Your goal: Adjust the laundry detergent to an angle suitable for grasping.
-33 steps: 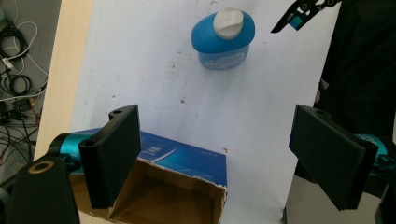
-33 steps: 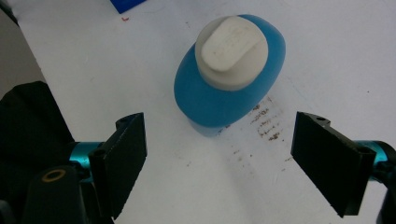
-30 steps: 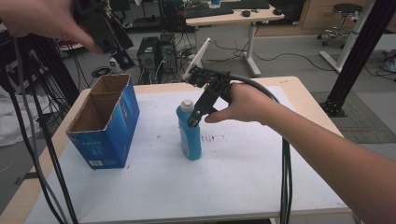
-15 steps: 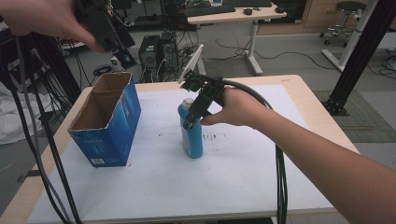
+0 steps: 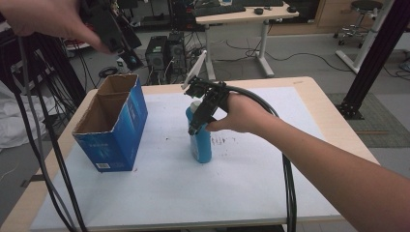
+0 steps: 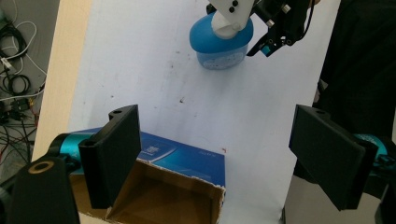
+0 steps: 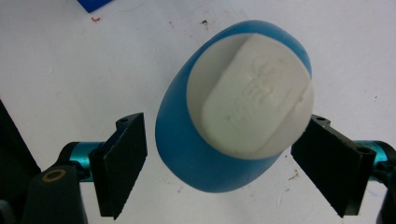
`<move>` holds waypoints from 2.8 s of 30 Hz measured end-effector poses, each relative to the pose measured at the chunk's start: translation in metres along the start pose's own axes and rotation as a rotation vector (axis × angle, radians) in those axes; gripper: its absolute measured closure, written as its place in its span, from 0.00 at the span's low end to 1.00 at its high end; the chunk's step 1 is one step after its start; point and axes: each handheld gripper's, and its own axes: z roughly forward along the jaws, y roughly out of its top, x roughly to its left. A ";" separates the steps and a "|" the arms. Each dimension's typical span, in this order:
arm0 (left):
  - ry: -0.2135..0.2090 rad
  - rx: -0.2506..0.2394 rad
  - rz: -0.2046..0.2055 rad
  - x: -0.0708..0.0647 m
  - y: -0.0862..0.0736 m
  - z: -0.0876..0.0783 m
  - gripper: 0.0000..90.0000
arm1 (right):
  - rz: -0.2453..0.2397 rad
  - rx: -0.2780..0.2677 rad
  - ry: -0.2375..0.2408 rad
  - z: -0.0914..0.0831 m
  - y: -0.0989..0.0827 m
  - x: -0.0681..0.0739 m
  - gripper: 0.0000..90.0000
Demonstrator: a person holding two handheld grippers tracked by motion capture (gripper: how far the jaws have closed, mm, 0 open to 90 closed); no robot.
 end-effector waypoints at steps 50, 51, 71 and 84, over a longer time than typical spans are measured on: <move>0.001 0.006 0.002 -0.001 -0.001 0.000 0.19 | 0.047 -0.029 -0.042 0.007 -0.001 0.000 0.36; 0.001 0.005 0.002 -0.001 -0.001 0.000 0.19 | 0.047 -0.029 -0.041 0.006 -0.001 0.000 0.37; -0.002 0.005 0.001 -0.001 -0.001 0.000 0.19 | 0.010 -0.041 -0.038 0.004 -0.004 -0.001 0.43; -0.001 0.005 0.000 -0.001 -0.002 -0.001 0.19 | -0.034 -0.084 0.014 -0.007 -0.010 -0.007 0.44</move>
